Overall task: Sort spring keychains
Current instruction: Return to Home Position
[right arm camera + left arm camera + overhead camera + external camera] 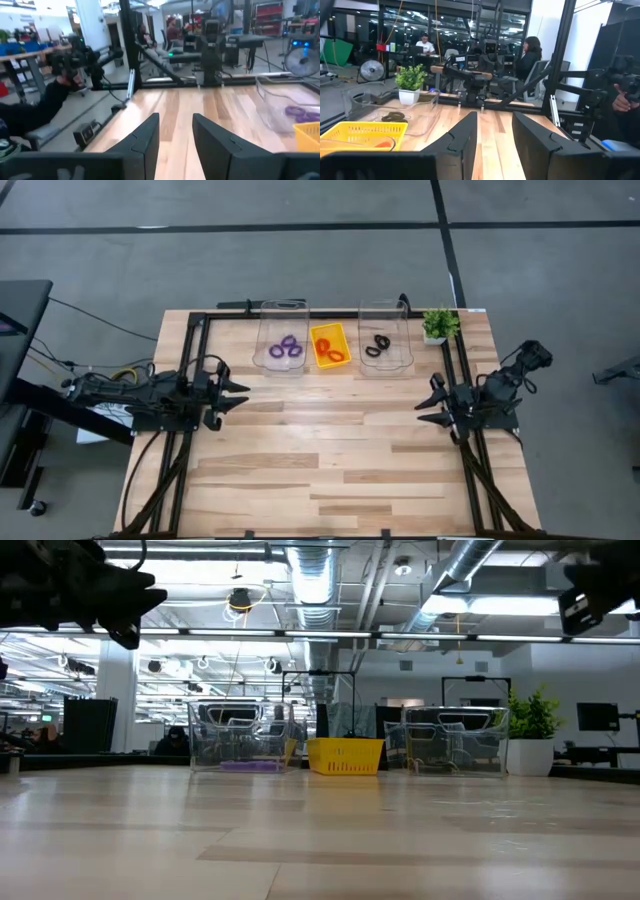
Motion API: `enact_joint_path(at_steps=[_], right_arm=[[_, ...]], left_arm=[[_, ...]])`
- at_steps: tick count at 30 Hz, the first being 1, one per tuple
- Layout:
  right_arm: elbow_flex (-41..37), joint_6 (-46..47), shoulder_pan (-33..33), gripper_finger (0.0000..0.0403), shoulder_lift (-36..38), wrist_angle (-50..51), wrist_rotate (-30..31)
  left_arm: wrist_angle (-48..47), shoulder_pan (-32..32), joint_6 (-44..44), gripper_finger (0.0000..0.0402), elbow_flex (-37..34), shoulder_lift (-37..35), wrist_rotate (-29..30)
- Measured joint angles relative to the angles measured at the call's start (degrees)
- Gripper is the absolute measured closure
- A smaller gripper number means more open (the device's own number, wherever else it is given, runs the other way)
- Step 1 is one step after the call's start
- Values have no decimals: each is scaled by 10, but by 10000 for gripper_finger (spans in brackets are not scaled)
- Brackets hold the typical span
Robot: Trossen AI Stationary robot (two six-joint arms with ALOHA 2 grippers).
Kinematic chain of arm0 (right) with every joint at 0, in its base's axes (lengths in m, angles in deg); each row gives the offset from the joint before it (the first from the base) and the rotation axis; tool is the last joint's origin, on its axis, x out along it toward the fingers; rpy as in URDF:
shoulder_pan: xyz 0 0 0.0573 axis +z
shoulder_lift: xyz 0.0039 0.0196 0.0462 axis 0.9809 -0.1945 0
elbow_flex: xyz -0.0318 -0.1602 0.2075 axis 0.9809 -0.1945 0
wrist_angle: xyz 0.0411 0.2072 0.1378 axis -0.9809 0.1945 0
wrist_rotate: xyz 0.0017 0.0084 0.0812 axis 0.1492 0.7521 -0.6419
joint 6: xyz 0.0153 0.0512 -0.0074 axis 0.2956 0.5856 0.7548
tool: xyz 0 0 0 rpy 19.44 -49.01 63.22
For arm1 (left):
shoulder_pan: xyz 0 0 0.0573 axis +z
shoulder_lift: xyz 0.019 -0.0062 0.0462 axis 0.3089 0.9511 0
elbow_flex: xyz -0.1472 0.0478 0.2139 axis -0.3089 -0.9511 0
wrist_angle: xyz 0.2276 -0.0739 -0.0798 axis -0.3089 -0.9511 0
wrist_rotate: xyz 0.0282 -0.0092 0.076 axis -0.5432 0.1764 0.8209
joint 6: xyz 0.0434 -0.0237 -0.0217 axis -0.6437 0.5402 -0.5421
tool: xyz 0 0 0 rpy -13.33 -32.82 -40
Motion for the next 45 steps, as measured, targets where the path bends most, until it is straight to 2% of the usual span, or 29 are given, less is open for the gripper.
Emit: enact_joint_path(at_steps=[8,13,18,45], right_arm=[[-14,28,1,294,1,16,0],[-70,11,1,294,2,-62,-1],[-88,-30,0,294,2,-119,-27],[-89,-27,0,294,0,-122,-30]], left_arm=[[5,0,0,281,0,15,0],[9,0,0,280,0,19,0],[9,0,0,281,0,20,0],[10,0,0,280,0,20,0]])
